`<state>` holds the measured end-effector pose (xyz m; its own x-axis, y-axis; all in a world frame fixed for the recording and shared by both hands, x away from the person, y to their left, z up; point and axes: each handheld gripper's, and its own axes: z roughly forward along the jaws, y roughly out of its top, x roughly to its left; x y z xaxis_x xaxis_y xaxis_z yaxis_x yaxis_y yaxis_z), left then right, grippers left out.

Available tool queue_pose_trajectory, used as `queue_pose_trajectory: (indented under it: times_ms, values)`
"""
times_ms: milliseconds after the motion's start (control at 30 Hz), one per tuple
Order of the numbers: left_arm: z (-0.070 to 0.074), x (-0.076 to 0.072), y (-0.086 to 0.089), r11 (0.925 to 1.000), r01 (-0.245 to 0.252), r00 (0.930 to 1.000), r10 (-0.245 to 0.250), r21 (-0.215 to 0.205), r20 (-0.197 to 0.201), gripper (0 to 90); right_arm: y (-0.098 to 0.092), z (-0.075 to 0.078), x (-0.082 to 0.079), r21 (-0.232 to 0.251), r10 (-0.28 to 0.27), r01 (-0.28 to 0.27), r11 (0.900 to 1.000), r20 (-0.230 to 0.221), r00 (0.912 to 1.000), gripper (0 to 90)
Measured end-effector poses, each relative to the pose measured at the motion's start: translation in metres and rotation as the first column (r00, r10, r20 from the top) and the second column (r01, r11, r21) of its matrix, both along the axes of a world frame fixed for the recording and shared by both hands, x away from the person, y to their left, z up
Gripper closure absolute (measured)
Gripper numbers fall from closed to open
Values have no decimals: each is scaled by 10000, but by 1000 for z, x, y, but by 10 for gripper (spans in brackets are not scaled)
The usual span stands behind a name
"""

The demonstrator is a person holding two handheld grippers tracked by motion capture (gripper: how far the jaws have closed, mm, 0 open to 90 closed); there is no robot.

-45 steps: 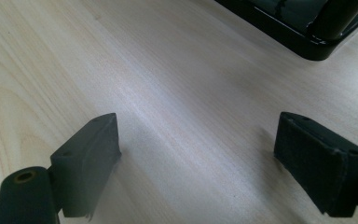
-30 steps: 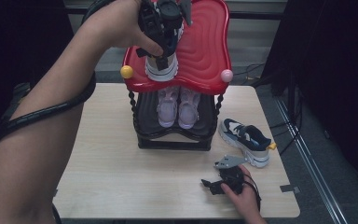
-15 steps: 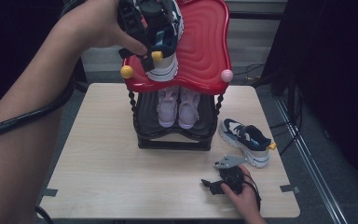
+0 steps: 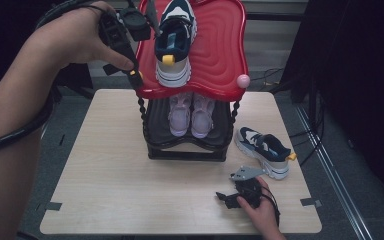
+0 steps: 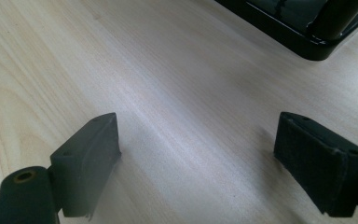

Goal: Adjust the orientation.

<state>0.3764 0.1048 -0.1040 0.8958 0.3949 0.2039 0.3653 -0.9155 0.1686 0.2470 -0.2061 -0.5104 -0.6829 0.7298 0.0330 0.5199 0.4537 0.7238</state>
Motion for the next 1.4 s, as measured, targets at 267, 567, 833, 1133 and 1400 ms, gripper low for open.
queue_pose_trajectory:
  times_ms: [267,567,833,1133,1400]
  values:
    - [-14,-2,23,9994,-325,9985,331,151,-430,232,0,0,0,-2,-2,2,10000,0,10000,137]
    - [-38,-2,41,9970,-597,9920,648,488,-1086,233,0,0,0,-28,13,-13,10000,-7,10000,137]
    - [-58,-2,52,9949,-723,9887,807,697,-1266,234,0,0,0,-28,11,-11,10000,-9,10000,137]
    - [-85,-2,64,9918,-980,9839,1090,822,-1419,236,0,0,0,-30,11,-11,10000,-9,10000,137]
    - [-113,-4,75,9909,-1086,9813,1196,791,-1510,238,0,0,0,-32,12,-11,10000,16,10000,137]
